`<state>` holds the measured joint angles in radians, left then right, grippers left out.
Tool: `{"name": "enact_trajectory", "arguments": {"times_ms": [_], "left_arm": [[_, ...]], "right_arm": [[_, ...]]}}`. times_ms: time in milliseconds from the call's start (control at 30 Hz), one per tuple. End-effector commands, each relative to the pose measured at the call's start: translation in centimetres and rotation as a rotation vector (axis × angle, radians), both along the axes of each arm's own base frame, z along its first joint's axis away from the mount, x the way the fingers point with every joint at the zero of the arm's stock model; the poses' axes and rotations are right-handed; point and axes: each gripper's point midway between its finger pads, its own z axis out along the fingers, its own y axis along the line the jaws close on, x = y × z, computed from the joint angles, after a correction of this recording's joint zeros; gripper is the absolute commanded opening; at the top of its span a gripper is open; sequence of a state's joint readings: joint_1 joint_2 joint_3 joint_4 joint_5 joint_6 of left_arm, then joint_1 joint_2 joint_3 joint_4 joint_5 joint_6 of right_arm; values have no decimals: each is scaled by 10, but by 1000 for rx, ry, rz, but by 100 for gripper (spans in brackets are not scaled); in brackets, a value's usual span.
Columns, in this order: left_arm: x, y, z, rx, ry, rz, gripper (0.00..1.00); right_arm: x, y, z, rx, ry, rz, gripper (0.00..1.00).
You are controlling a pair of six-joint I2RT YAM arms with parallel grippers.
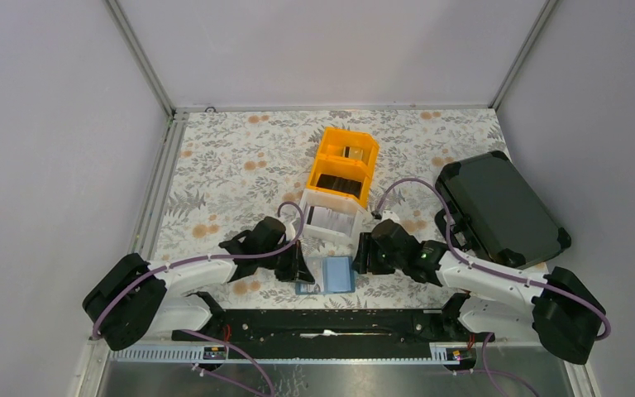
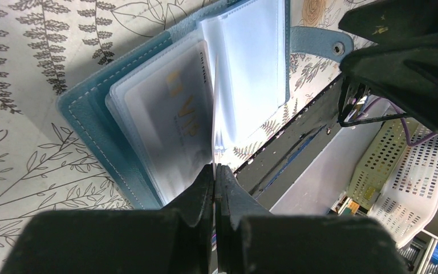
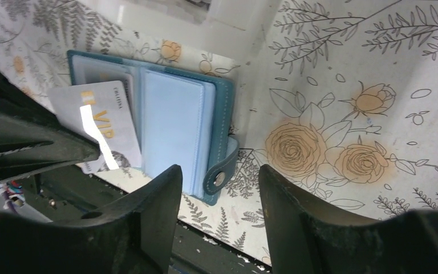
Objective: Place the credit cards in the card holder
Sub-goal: Insert the credit card into the card holder.
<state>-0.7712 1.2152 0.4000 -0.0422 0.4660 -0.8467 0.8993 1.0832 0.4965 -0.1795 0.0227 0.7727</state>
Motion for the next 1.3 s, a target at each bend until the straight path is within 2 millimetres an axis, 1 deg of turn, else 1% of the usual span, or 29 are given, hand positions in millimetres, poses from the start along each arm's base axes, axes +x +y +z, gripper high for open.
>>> {"name": "enact_trajectory", "arguments": {"times_ms": [0,33,233,367,433,633,833,900,1067,1267], "left_arm": [[12,-15,18,-67,-52,-4,0],[12,-15,18,-68,-53,-5,0],[11,-18,15,-83,-31,-2,0],[9,-22,14,-106,-4,-4,0],[8,-23,13,-113,9,-1,0],[7,-20,12,-124,46,44,0],[4,-15,12,-183,102,116,0],[5,-15,15,-204,110,137,0],[6,-19,28,-280,120,156,0],[4,-18,29,-284,126,150,0]], "right_arm": [[9,2,1,-38,-27,-25,56],[10,2,0,-39,-29,-25,53],[13,-2,-8,-70,-28,-51,21],[11,-10,-18,-116,-10,-67,7],[11,-11,-21,-125,-5,-72,1],[12,-15,-26,-144,-5,-90,0],[11,-19,-29,-156,1,-98,0],[11,-19,-29,-156,0,-101,0],[10,-19,-30,-156,4,-103,0],[10,-20,-30,-160,6,-104,0]]}}
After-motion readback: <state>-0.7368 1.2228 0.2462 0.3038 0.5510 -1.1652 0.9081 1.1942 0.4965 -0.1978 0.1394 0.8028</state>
